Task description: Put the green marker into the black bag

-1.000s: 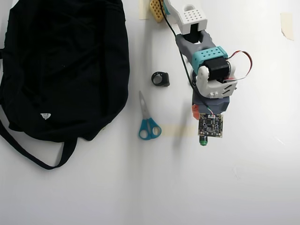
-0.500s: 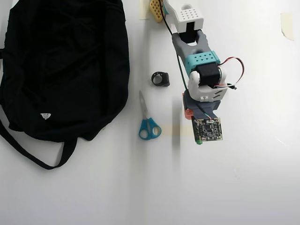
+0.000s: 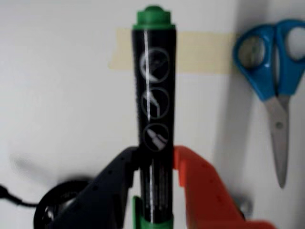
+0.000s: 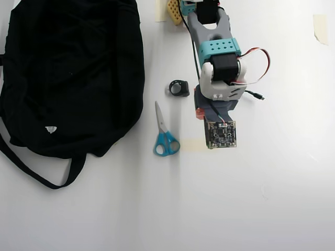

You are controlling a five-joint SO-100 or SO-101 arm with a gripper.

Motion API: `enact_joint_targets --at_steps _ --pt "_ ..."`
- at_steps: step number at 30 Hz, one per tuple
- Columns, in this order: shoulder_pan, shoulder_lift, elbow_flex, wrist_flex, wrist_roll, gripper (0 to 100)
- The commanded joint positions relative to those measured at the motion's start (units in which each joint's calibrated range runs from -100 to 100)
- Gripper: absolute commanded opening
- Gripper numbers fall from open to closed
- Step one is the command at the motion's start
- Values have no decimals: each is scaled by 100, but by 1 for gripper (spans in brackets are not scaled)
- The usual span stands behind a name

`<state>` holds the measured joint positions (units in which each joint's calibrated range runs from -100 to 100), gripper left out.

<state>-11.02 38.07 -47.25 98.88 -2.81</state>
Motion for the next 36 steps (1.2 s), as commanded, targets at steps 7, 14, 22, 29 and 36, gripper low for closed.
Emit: enact_joint_targets --at_steps 7,14,22,29,36 --pt "212 -2255 2110 -43 -91 2" --pt "279 -3632 3593 -52 -338 2" --pt "975 -4678 4707 -173 -611 2" --pt "2179 -4836 4842 -121 -605 2" --pt "3503 -4827 4743 -207 -605 2"
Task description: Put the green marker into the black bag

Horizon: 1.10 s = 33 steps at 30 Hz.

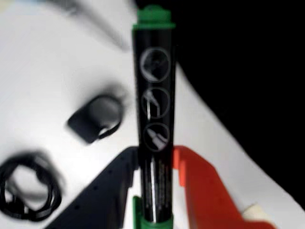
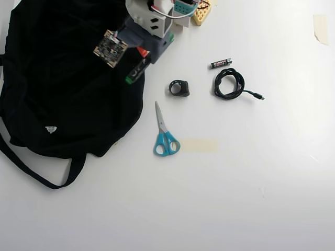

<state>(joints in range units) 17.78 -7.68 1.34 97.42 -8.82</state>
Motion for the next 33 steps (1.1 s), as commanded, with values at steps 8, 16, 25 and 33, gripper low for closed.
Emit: enact_joint_targets --at_steps 8,16,25,33 --pt "2463 -128 -53 -940 210 2" --pt "3921 1241 -161 -2981 362 2" --pt "3854 2502 -1140 -2697 90 28" --pt "1782 29 -1580 -742 -136 2"
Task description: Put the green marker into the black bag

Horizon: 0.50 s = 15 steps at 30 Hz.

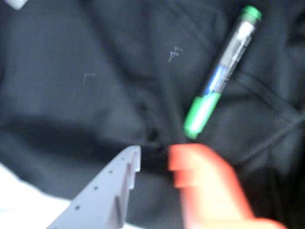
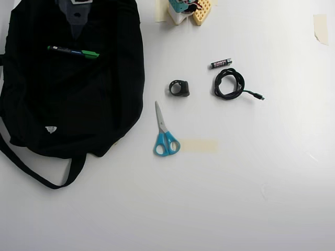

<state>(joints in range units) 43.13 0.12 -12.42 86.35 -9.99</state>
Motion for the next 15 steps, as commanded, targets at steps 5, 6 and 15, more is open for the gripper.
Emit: enact_joint_targets --at_steps 5,6,15 --pt "-3124 -959 -177 650 -202 2" --pt "-3378 -959 -106 659 -223 2" --pt "-4814 -1232 1044 788 202 2"
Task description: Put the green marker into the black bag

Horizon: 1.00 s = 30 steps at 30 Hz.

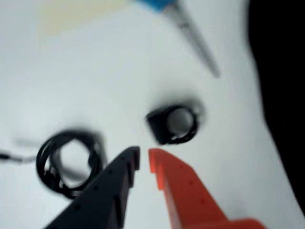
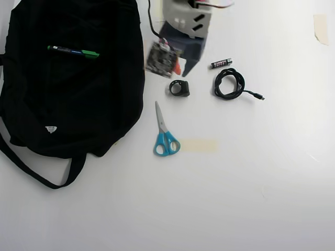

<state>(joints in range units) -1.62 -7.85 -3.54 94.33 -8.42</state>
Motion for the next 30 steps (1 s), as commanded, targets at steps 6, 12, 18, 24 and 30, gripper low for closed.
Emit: enact_joint_targets --at_steps 6,12,18,24,30 --pt "-803 -1664 1477 -398 40 2" --pt "-1117 -2767 2959 -863 40 2" --pt "-1230 -4029 4981 -1879 40 2" --pt "-1417 -5298 6913 -2913 45 2" --pt "-1544 -6435 8054 -3051 51 2"
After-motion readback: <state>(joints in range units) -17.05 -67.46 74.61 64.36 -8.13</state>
